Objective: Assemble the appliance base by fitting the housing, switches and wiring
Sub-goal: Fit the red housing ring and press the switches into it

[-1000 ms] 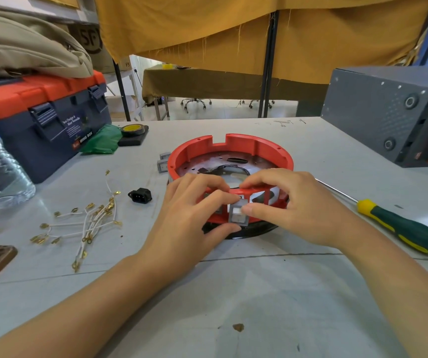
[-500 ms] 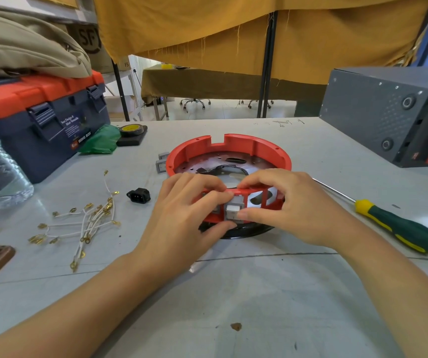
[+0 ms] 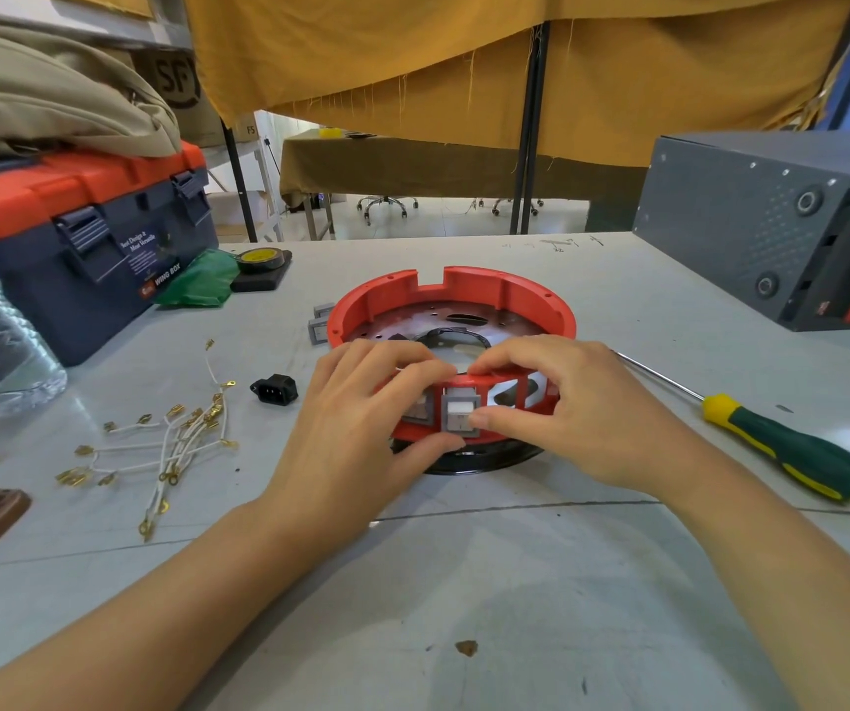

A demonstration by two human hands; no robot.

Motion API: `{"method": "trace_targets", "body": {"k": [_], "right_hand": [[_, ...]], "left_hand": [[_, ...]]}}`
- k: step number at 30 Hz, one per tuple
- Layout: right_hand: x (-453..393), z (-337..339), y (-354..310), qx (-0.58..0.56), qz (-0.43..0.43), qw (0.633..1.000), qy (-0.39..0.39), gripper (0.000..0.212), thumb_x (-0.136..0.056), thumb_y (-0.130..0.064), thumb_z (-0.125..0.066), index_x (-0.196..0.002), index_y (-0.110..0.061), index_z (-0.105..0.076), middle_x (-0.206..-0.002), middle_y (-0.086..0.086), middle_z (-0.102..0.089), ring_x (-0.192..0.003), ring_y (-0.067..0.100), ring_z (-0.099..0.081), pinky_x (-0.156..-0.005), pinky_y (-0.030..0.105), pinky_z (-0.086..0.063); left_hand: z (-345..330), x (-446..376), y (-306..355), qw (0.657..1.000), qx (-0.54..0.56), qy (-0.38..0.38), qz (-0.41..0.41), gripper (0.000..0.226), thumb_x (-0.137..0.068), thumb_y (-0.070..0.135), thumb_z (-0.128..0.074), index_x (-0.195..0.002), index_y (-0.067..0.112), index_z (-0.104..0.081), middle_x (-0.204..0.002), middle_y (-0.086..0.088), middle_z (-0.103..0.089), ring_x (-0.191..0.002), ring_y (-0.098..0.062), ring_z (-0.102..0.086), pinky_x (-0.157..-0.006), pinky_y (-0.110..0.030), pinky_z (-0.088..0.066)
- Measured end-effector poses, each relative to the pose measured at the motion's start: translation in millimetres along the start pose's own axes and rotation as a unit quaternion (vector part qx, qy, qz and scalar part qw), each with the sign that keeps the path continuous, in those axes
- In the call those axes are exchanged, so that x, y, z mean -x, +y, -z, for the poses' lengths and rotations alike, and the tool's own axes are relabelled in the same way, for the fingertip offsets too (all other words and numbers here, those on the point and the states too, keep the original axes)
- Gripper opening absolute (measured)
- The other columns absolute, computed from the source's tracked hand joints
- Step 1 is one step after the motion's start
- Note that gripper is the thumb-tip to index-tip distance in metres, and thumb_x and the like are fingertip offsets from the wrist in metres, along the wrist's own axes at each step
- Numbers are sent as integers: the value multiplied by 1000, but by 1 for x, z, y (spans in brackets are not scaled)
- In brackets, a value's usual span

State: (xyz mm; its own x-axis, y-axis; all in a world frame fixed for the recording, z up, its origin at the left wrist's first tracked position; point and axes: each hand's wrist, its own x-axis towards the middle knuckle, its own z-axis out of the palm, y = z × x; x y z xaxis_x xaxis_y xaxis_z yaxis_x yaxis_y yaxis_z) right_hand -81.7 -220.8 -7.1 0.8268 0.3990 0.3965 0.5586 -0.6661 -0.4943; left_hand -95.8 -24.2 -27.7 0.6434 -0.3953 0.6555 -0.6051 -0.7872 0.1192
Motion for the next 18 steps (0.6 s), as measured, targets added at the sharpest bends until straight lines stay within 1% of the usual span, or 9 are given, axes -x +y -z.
{"method": "trace_targets", "body": {"k": [2,4,5,7,10,14,18], "right_hand": [[0,0,1,-2,0,1000,1,29,-76,-51,-66,-103,-43,-59,-89,-40,-48,-98,-15,-47,-75,5,-37],[0,0,1,-3,3,1000,1,26,-76,-52,-66,-100,-45,-58,-89,-40,-49,-100,-13,-48,-73,5,-38],[-1,0,1,-3,4,1000,1,25,-77,-52,-66,-100,-45,-58,-89,-39,-50,-101,-13,-47,-72,4,-39],[-1,-1,1,-4,6,1000,0,25,-78,-51,-65,-100,-44,-59,-89,-39,-51,-102,-12,-46,-71,3,-39],[-1,-1,2,-6,11,1000,0,24,-78,-51,-65,-100,-45,-58,-90,-38,-51,-102,-13,-45,-71,2,-39],[-1,-1,3,-18,13,1000,-2,23,-77,-50,-65,-98,-46,-57,-89,-39,-51,-101,-18,-44,-75,-4,-38],[-2,0,5,-31,12,999,-4,15,-84,-41,-62,-99,-45,-57,-91,-39,-50,-99,-25,-43,-76,-7,-34]], "left_hand": [[1,-1,-3,999,29,-15,24,49,-73,46,-66,-112,18,-64,-112,2,-61,-108,-13,-47,-98,-28,-30],[2,-1,-7,996,78,-15,31,47,-74,51,-65,-110,21,-66,-108,7,-61,-106,-10,-50,-97,-29,-33],[3,-2,-8,993,113,-11,40,43,-77,51,-62,-109,22,-67,-107,10,-60,-104,-8,-50,-95,-29,-35],[3,-3,-10,985,160,2,60,31,-82,45,-59,-106,27,-68,-103,15,-58,-102,-3,-50,-94,-28,-38],[1,-4,-11,983,171,7,72,23,-83,36,-58,-105,34,-66,-102,22,-56,-101,2,-49,-93,-30,-41],[2,-5,-12,979,184,0,82,23,-83,36,-57,-106,39,-63,-101,27,-55,-102,4,-48,-92,-32,-44],[2,-5,-11,979,188,2,84,25,-83,34,-57,-107,34,-66,-101,26,-55,-101,3,-49,-91,-36,-45]]}}
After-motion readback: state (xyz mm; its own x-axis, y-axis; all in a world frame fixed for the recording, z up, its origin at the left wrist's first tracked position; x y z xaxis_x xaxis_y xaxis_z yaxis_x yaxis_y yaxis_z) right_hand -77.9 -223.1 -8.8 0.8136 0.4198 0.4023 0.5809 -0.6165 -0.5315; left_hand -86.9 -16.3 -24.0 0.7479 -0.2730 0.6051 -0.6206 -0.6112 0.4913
